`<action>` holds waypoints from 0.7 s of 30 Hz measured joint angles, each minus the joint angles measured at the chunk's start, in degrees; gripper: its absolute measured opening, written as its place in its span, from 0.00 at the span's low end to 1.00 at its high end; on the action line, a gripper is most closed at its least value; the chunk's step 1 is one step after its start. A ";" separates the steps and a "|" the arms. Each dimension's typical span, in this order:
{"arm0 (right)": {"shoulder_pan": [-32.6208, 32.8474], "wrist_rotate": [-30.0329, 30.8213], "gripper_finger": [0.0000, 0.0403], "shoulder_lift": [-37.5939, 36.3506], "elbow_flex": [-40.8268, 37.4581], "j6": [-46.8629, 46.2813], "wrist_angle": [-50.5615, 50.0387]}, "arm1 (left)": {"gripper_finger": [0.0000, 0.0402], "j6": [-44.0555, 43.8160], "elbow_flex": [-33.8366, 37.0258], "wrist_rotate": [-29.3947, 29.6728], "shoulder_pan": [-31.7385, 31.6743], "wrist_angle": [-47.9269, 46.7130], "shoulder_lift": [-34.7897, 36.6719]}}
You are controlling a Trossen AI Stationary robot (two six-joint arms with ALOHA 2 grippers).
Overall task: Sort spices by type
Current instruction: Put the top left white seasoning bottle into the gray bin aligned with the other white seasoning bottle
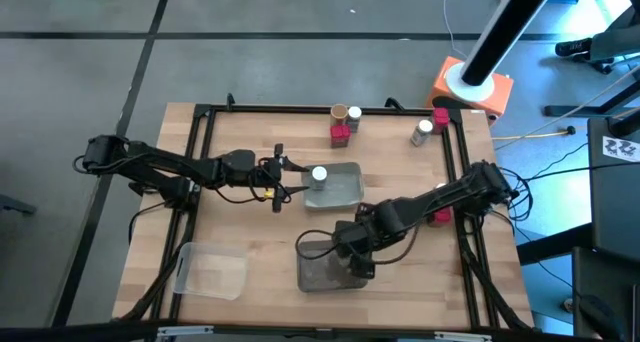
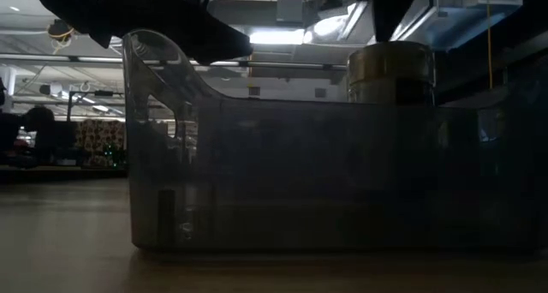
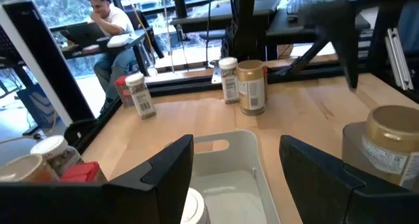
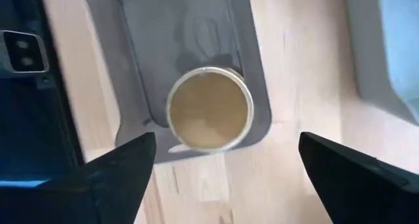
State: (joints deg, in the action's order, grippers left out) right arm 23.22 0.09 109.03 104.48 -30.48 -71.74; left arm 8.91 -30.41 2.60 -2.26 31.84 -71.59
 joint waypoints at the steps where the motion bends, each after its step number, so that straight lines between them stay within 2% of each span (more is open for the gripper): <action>1: 0.00 0.61 0.92 -0.79 -0.09 0.32 -0.14 | 0.54 -0.14 0.00 0.00 0.00 -0.17 0.00; 6: -0.68 1.96 0.92 -5.33 -2.97 0.98 -0.01 | 0.54 -1.03 0.00 -0.01 0.04 -0.42 0.00; 12: -3.18 4.69 0.92 -12.46 -11.90 1.63 3.19 | 0.54 -1.21 0.00 -0.01 0.02 -0.46 0.00; 21: -13.45 5.51 0.92 -24.48 -27.44 8.83 14.03 | 0.54 -1.23 0.00 -0.01 0.02 -0.16 0.00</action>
State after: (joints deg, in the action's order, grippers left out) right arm 9.77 5.60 84.55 77.04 -21.65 -57.71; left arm 7.68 -30.41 2.59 -2.24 31.68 -71.59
